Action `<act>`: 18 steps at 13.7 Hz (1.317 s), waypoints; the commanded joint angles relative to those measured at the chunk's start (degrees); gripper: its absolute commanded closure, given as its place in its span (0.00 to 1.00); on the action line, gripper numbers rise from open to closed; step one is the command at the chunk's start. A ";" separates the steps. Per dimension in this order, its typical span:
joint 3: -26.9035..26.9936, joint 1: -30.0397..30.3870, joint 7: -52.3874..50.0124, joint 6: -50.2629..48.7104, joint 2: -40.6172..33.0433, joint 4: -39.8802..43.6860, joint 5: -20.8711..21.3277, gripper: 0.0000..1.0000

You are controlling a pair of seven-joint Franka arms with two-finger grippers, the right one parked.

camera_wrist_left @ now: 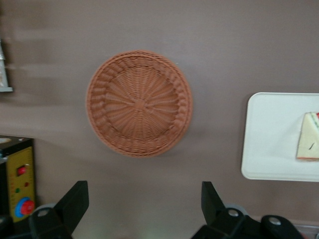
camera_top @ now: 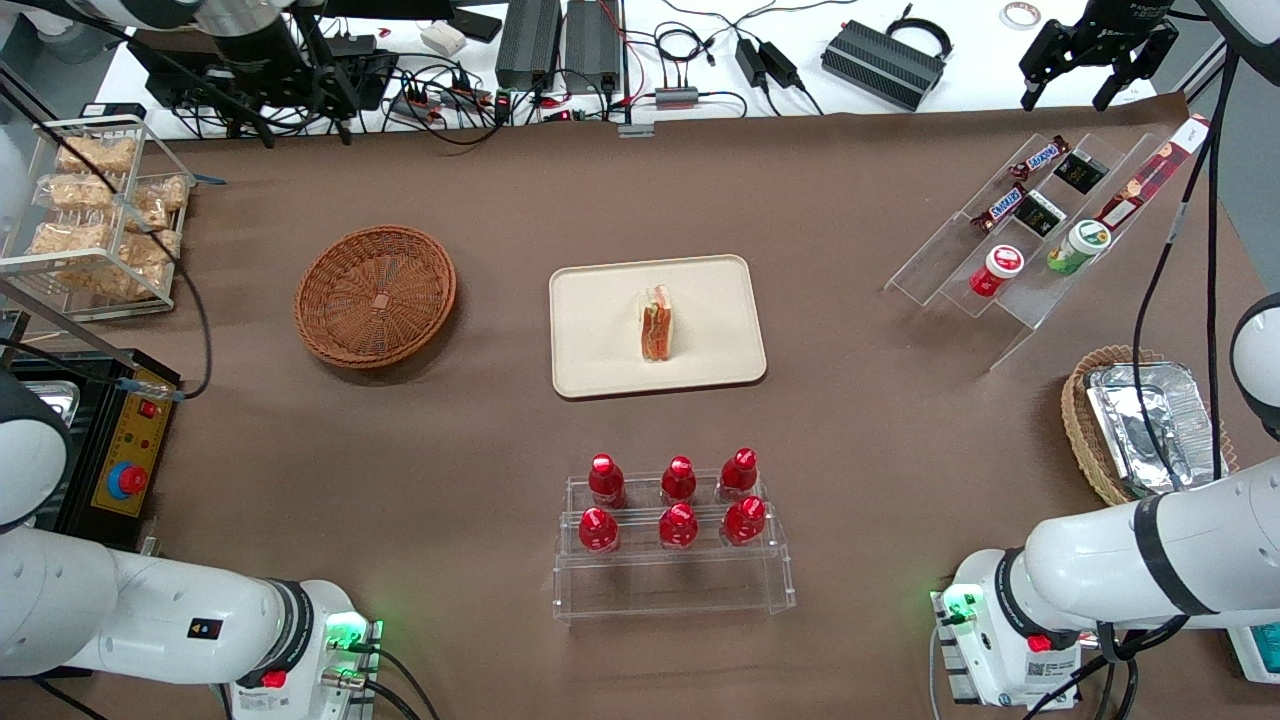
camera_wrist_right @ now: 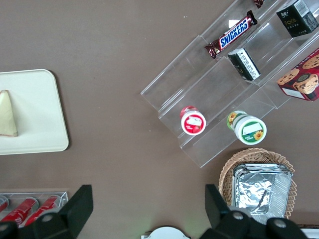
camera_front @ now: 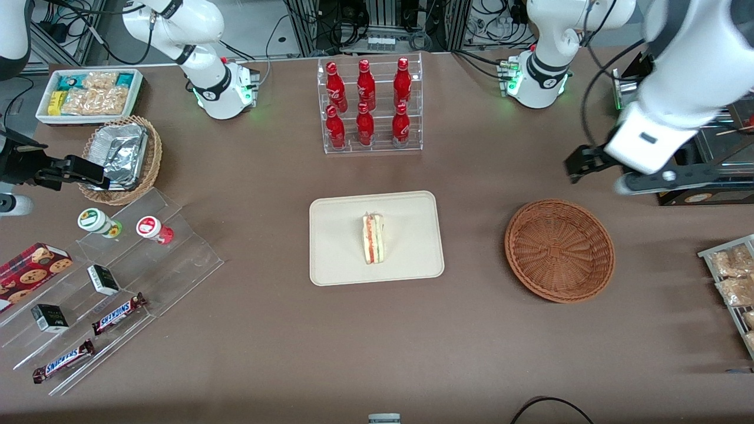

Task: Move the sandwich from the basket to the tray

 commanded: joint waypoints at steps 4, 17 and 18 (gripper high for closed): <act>-0.35 4.97 9.33 -0.63 -3.64 -3.37 -3.04 0.01; 0.17 8.32 15.84 -2.39 -1.18 0.84 -2.87 0.01; 1.31 8.23 15.75 -2.48 -1.18 1.19 -2.61 0.01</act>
